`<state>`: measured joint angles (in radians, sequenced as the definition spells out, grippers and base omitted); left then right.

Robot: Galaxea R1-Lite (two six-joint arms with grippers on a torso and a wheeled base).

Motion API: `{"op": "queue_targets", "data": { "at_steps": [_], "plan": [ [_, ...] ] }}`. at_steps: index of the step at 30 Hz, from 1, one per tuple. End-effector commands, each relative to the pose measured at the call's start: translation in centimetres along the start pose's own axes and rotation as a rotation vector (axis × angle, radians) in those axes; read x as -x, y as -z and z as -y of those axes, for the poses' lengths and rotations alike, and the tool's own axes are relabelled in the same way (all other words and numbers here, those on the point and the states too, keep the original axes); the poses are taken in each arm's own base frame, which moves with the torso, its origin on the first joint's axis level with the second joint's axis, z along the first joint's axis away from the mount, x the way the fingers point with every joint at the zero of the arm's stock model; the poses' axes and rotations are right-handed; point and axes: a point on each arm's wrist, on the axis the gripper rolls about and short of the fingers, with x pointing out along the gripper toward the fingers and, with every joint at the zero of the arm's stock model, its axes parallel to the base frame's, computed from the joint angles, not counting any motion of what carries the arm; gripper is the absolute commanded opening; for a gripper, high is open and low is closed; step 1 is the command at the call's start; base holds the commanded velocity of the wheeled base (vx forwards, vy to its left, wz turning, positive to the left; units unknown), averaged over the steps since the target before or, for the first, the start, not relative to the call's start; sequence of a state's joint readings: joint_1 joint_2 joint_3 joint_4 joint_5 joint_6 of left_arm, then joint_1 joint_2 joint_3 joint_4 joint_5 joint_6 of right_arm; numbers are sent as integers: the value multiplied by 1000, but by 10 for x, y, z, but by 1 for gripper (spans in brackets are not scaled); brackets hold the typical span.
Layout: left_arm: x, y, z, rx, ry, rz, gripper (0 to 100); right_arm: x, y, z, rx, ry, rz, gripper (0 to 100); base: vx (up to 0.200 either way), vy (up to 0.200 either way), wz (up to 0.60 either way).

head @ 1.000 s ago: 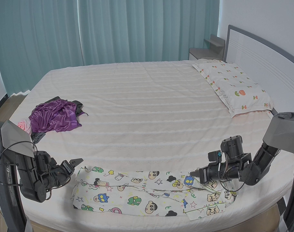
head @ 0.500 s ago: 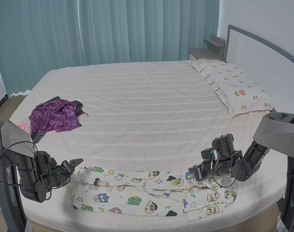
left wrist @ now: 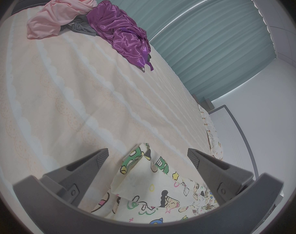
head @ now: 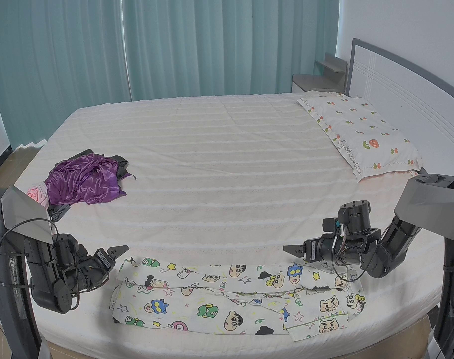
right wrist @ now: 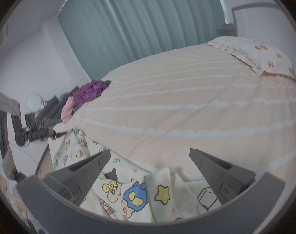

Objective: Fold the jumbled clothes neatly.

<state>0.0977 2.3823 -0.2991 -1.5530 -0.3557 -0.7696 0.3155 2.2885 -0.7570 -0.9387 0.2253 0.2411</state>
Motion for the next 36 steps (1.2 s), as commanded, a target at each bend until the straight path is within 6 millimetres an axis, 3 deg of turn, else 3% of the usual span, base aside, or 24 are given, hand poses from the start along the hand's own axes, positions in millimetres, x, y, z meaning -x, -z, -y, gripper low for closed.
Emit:
{"op": "queue_targets", "data": {
  "at_steps": [1,10,12,16,20,26,36],
  "plan": [
    [0,-1,0,-3,6,7,100,17,-4,17,-84,39,21,100,0,0,0],
    [1,0,1,-2,9,3,100,70,19,37,-188,132,-36,100,0,0,0],
    [2,0,1,-2,12,-2,100,90,27,40,-273,153,-4,100,0,0,0],
    [6,4,0,-22,13,-31,100,108,31,35,-432,119,111,100,0,0,0],
    [22,17,-4,-92,16,-124,100,112,42,34,-454,105,126,100,0,0,0],
    [46,27,-11,-129,-9,-190,100,115,43,33,-458,78,124,100,0,0,0],
    [49,28,-13,-131,-22,-193,100,118,37,44,-472,102,166,100,0,0,0]
  ]
}}
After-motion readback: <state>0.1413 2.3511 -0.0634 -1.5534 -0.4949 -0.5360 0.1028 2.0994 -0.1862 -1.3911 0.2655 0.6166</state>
